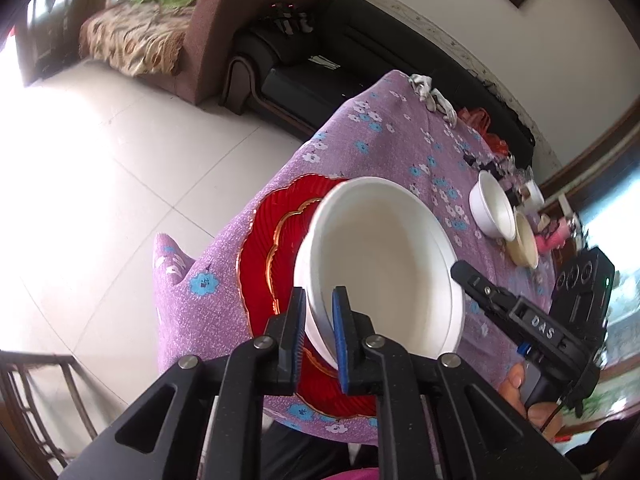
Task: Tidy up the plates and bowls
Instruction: 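Lower the white bowl onto the stack and open both grippers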
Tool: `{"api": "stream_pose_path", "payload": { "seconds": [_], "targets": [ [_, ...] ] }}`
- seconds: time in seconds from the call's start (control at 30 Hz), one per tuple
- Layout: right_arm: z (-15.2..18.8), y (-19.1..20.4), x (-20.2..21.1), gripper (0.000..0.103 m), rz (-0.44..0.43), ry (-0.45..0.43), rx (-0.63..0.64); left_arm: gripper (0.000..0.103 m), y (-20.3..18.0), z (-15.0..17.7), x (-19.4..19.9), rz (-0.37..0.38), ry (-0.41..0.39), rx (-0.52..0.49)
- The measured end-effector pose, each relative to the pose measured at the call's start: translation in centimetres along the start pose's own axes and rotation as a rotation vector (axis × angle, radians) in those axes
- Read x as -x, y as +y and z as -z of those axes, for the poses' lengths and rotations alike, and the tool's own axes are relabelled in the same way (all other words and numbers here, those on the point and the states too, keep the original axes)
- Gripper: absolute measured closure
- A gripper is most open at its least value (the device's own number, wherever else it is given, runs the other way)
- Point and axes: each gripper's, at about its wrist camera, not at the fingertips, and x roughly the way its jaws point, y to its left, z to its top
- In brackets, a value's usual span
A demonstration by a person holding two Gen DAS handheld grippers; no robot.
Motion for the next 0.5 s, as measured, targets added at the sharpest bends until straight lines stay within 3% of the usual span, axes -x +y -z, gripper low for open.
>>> {"api": "stream_pose_path", "payload": {
  "seconds": [0.17,0.3,0.5],
  "targets": [
    [-0.3,-0.3,-0.2,0.094,0.002,-0.001,-0.009,0.084,-0.9,0.1,0.9,-0.076,-0.03,-0.067],
    [-0.4,-0.5,0.1,0.094,-0.006,0.004,-0.023,0.073,-0.5,0.0,1.7,-0.105,-0.047,-0.075],
    [-0.6,-0.6,0.1,0.093,-0.026,0.032,-0.022,0.073,0.4,-0.1,3.2,-0.114,-0.076,-0.05]
  ]
}}
